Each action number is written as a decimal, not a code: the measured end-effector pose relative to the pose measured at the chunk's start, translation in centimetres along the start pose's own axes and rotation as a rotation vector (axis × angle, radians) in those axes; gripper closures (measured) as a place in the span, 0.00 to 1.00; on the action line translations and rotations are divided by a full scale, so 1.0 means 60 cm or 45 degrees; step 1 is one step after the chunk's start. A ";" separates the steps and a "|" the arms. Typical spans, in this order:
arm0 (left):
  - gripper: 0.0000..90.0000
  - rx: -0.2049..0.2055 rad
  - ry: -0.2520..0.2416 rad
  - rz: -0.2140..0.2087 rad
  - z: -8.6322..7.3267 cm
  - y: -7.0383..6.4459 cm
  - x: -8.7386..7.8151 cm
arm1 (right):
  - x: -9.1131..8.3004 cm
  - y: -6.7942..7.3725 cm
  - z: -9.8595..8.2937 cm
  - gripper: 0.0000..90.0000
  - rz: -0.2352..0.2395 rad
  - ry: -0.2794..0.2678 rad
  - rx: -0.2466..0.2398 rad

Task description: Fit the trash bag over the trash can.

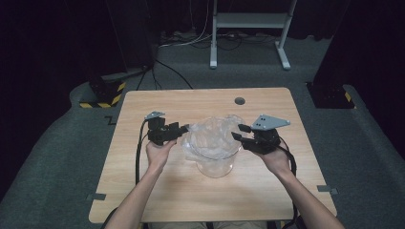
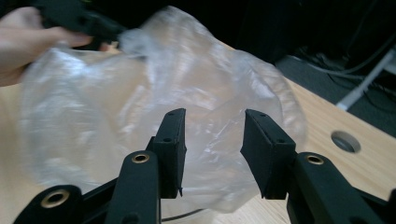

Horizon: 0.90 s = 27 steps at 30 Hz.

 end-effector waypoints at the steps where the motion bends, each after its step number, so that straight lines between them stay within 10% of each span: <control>1: 0.44 0.006 0.004 0.002 -0.002 -0.001 0.002 | 0.002 -0.009 -0.003 0.65 -0.017 0.006 0.013; 14: 0.44 -0.023 0.039 0.010 -0.005 0.009 0.019 | -0.012 -0.053 -0.036 0.57 -0.085 0.044 0.170; 27: 0.41 0.035 0.048 -0.010 0.005 -0.016 0.050 | -0.061 -0.034 -0.038 0.54 -0.093 -0.028 0.184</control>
Point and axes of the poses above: each handheld gripper's, and its own axes: x roughly forward along the jaws, z roughly out of its top, y roughly to its left, the point moved 10 cm from there along x, roughly forward along the jaws, and after that the axes turned 11 degrees about z, right-handed, at the moved point
